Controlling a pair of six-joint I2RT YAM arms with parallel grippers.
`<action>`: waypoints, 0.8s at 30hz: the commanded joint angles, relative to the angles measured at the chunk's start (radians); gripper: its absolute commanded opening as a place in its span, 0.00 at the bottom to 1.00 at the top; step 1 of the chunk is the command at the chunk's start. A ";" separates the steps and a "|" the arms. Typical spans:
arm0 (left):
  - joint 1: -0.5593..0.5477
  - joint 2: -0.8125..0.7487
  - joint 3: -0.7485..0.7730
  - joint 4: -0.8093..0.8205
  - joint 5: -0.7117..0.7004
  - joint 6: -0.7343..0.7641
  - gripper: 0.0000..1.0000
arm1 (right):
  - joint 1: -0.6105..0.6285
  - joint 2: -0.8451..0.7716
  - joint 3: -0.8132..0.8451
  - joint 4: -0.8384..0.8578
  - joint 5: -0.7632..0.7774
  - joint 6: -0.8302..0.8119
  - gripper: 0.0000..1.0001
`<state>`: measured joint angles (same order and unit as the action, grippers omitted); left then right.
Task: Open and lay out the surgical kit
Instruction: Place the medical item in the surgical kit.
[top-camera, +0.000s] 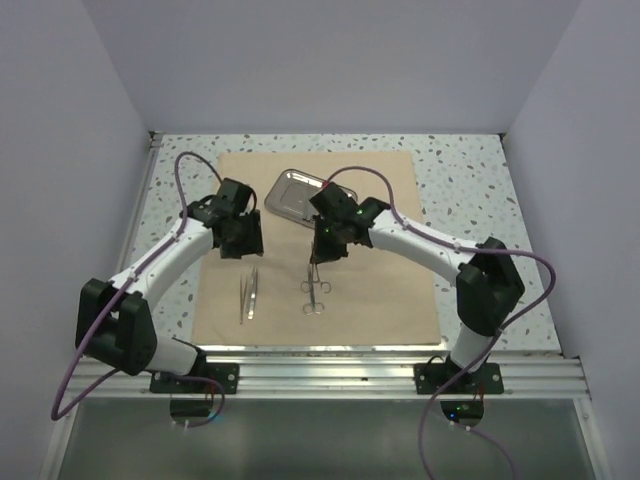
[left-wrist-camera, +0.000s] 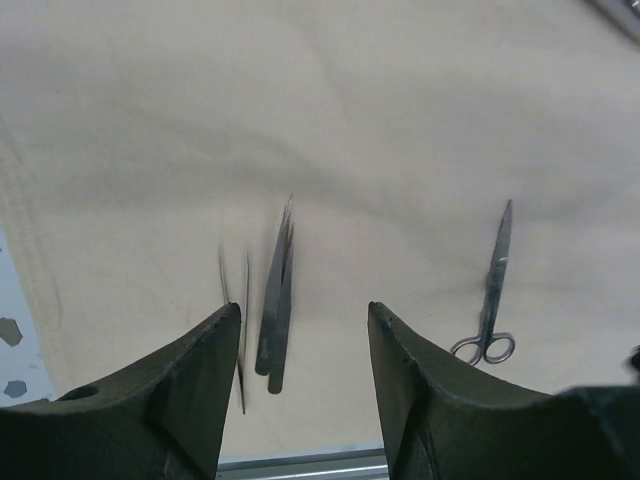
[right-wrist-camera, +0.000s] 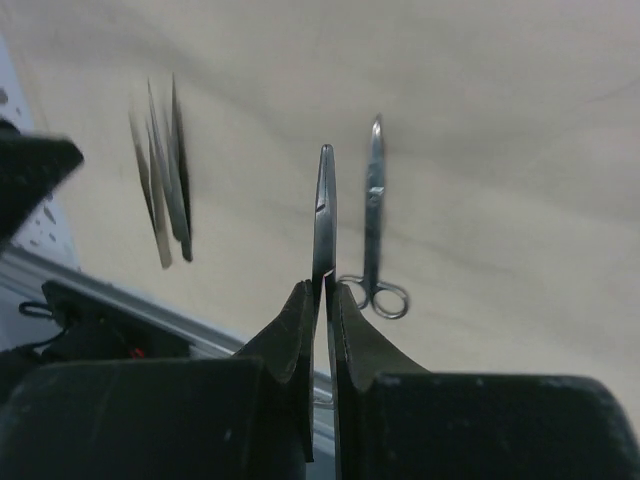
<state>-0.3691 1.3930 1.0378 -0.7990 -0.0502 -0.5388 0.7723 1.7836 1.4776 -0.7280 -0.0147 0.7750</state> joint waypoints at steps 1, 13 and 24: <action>-0.004 0.038 0.114 0.052 -0.005 0.028 0.58 | 0.034 -0.053 -0.137 0.240 -0.088 0.165 0.00; -0.004 0.068 0.206 0.017 -0.005 0.045 0.57 | 0.035 0.119 -0.014 0.109 -0.079 0.084 0.44; 0.001 0.012 0.139 0.004 -0.030 0.013 0.56 | -0.148 0.258 0.522 -0.178 0.145 -0.107 0.57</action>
<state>-0.3691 1.4414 1.1797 -0.7925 -0.0605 -0.5140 0.7002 1.9598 1.8507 -0.8070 0.0235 0.7544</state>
